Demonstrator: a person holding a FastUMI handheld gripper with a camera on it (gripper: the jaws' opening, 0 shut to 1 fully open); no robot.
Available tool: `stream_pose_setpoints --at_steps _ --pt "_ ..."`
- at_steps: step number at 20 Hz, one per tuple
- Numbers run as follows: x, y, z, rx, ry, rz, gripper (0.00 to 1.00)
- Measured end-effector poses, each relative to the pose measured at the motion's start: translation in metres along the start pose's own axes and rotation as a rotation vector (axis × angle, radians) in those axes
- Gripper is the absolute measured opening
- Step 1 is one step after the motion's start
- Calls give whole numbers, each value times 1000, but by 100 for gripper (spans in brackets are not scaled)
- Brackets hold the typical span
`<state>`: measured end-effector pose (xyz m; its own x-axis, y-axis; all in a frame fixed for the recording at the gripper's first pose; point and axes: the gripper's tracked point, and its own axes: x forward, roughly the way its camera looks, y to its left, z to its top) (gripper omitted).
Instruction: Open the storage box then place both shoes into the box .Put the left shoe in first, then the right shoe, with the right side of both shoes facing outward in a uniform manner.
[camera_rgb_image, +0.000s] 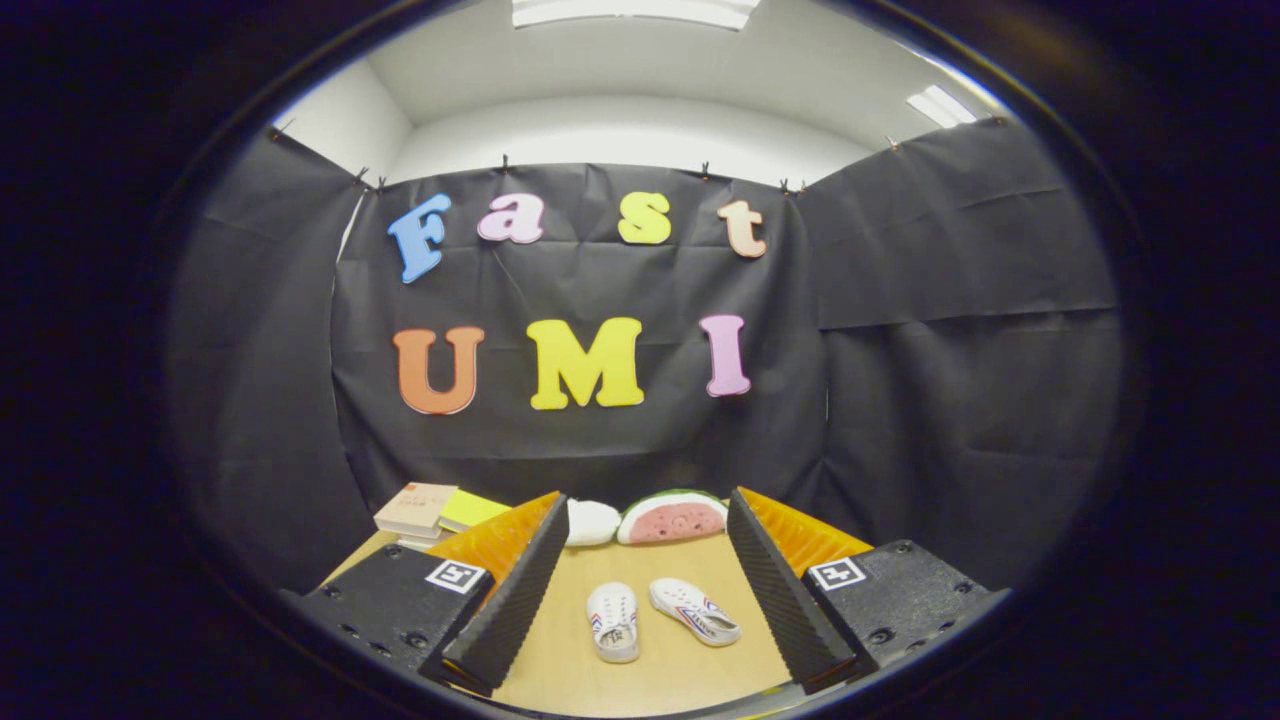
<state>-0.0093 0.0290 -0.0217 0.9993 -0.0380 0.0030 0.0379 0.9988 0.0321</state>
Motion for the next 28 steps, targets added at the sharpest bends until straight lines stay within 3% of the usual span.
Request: stream_pose_setpoints --at_steps 6,10,18,24,28 --pt "34 10 -34 24 95 28 100" --pt "82 17 -48 -7 165 98 100" --pt "184 86 -96 185 506 538 100" --pt "191 140 -158 355 824 878 100" --pt "191 158 -211 440 1089 966 100"
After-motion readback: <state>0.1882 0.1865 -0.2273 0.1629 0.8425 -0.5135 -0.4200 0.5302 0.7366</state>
